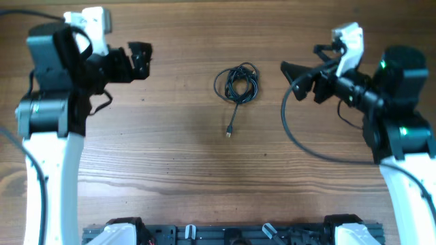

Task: Untangle cables
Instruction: 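Raise both arms and move grippers toward the black cable coil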

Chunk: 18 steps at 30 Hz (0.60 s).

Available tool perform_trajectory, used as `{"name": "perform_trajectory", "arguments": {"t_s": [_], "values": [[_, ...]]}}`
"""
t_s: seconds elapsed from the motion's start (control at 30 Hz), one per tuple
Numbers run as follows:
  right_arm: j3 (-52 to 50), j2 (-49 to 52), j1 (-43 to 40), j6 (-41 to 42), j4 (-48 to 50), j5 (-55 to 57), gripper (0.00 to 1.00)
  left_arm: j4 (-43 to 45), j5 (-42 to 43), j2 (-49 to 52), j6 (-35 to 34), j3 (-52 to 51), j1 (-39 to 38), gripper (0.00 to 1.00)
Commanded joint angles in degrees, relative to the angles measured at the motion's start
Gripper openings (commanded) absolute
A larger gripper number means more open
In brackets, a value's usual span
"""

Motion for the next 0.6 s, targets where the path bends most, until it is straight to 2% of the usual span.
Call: {"name": "perform_trajectory", "arguments": {"t_s": [0.0,0.3,0.4,0.57], "values": [[1.4,4.5,0.0,5.6,-0.3,-4.8,1.00,0.5,9.4,4.9,0.3,0.9,-0.6,1.00],[1.4,11.8,0.0,6.4,-0.2,-9.5,1.00,2.5,13.8,9.9,-4.3,0.9,-1.4,1.00],[1.4,13.4,0.0,6.5,-0.2,-9.2,1.00,5.5,13.7,11.7,-9.9,0.9,-2.3,1.00],[1.4,14.4,0.0,7.8,-0.3,-9.2,1.00,10.4,6.4,16.4,-16.1,0.9,-6.5,1.00]]}}
